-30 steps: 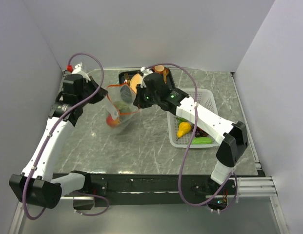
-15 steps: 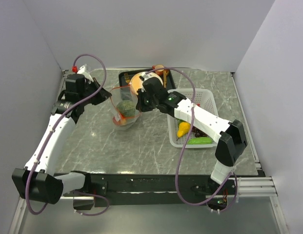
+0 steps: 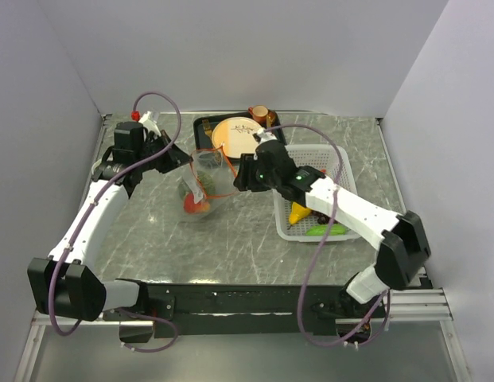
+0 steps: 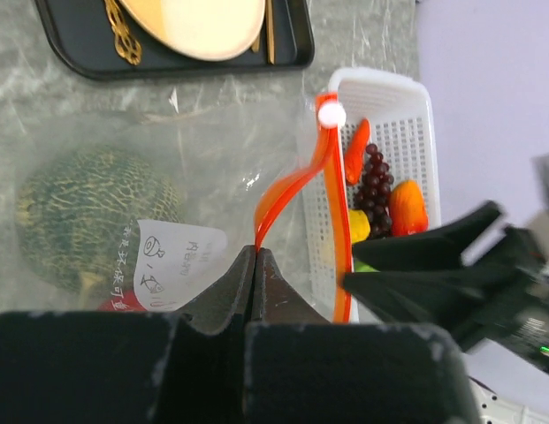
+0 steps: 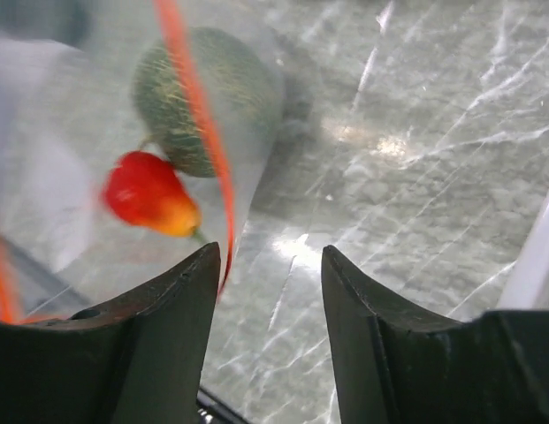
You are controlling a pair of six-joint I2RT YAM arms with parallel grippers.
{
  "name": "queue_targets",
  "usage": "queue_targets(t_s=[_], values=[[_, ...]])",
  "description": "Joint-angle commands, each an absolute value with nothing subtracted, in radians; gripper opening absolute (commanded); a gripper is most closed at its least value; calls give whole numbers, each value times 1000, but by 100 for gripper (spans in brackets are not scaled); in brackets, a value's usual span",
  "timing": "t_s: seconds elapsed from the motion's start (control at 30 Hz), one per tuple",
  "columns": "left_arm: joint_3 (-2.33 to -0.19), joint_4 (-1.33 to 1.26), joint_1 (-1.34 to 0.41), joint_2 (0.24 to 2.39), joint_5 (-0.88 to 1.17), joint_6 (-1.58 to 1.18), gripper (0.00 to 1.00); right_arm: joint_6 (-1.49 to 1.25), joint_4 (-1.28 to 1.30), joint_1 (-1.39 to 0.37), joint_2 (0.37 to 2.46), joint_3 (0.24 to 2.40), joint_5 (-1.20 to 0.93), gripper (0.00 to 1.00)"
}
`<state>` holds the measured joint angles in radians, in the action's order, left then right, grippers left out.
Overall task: Place the food in the zip-top bag and seal the zipper
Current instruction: Adjust the zipper food storage bag at the center of the board.
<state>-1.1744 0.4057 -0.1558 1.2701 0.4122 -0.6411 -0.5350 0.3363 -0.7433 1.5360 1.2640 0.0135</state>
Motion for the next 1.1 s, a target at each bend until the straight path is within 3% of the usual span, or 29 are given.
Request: queue_targets(t_s=[0.0, 0.17, 0.3, 0.5, 0.57, 0.67, 0.77, 1.0, 1.07], values=[[-1155, 333, -156, 1250, 471, -658, 1, -554, 203, -746, 1402, 1262, -29, 56], [-1164, 333, -158, 1252, 485, -657, 1, -552, 153, -761, 1396, 1288, -55, 48], [-1169, 324, -160, 1249, 495, -664, 1, -538, 166, -761, 1514, 1370, -138, 32], [-1175, 322, -167, 1243, 505, -667, 1, -532, 235, -770, 1690, 1495, -245, 21], [-1177, 318, -173, 1243, 509, -669, 1, -520, 313, -773, 1779, 1573, -290, 22], [-1180, 316, -179, 1243, 511, -672, 1, -502, 371, -775, 1851, 1611, -317, 34], [-1178, 314, -186, 1236, 503, -673, 1, -494, 380, -773, 1888, 1608, -376, 39], [-1163, 298, -187, 1230, 502, -689, 1, -474, 425, -775, 1990, 1638, -551, 39], [-1158, 295, -189, 1226, 499, -693, 1, -517, 313, -775, 1965, 1559, -596, 39]])
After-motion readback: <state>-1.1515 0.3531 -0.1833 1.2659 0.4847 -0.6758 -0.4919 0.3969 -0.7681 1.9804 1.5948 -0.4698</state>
